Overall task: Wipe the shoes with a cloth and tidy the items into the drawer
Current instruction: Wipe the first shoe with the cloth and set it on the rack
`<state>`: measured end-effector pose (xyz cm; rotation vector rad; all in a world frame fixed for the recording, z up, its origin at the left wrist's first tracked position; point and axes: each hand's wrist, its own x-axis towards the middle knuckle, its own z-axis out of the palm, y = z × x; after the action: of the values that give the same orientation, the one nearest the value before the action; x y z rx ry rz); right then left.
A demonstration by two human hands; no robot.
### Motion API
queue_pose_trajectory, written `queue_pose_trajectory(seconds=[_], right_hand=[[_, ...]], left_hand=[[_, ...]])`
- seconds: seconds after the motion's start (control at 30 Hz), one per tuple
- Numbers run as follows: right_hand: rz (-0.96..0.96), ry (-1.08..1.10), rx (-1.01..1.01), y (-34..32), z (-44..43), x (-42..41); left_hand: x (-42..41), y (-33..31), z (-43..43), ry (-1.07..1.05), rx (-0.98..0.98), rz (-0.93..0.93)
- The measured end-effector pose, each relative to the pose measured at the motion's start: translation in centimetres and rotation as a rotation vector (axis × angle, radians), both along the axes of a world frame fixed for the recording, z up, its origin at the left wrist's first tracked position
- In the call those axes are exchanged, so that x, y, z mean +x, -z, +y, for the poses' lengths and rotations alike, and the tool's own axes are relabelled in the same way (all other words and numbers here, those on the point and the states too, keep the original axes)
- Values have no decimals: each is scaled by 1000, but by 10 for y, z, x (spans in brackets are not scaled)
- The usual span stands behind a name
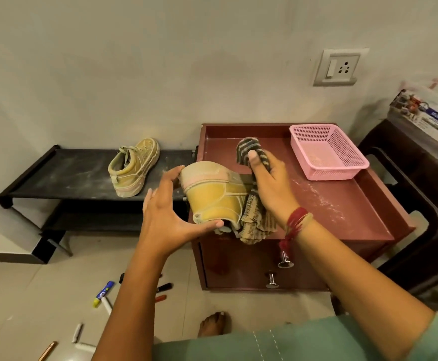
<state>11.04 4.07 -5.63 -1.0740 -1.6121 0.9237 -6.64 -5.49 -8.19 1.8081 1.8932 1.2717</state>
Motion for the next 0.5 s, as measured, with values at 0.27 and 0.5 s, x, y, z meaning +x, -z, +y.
queue_pose_trajectory(seconds=[0.27,0.5], right_hand=[[-596,-370,275,19,-25,-11],[-404,-421,203,20,-30,-13]], left_hand=[[-3,7,-2,50,-154,109],[9,9,3,-10,-22,139]])
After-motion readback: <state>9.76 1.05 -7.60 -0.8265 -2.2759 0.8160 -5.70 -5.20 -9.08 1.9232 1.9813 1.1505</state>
